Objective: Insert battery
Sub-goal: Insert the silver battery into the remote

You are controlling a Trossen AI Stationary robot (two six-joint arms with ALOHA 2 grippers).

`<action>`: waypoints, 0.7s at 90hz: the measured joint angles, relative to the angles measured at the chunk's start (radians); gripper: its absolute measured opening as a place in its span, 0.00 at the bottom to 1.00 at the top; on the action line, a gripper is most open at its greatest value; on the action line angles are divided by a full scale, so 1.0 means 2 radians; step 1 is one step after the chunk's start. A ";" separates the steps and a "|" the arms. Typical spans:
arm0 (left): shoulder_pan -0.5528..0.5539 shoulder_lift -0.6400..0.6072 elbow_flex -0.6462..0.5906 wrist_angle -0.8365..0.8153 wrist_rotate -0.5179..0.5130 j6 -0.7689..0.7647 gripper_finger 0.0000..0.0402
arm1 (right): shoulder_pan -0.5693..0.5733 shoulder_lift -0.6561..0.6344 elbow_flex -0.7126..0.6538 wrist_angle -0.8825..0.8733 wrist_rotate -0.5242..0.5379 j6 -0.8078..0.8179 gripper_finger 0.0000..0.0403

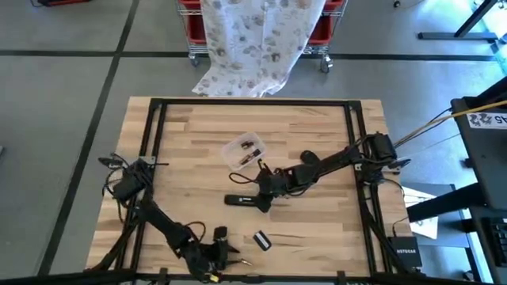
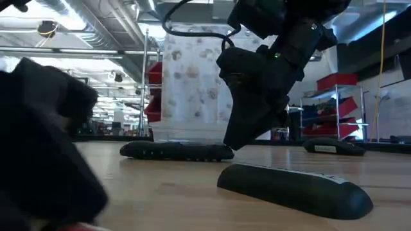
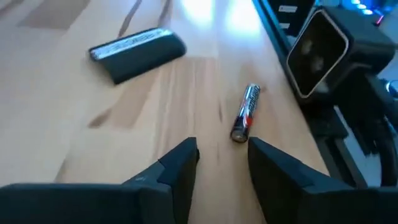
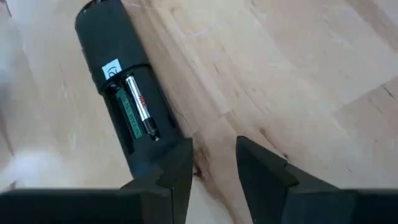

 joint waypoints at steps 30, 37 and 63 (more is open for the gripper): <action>0.012 0.007 0.030 -0.002 0.040 0.067 0.32 | 0.000 0.000 0.000 0.000 -0.006 0.002 0.26; 0.021 0.007 0.030 -0.007 0.044 0.069 0.32 | 0.000 0.000 0.000 0.000 -0.006 0.002 0.26; 0.050 0.016 0.031 0.003 0.115 0.076 0.25 | 0.000 0.000 0.000 -0.007 -0.019 0.000 0.26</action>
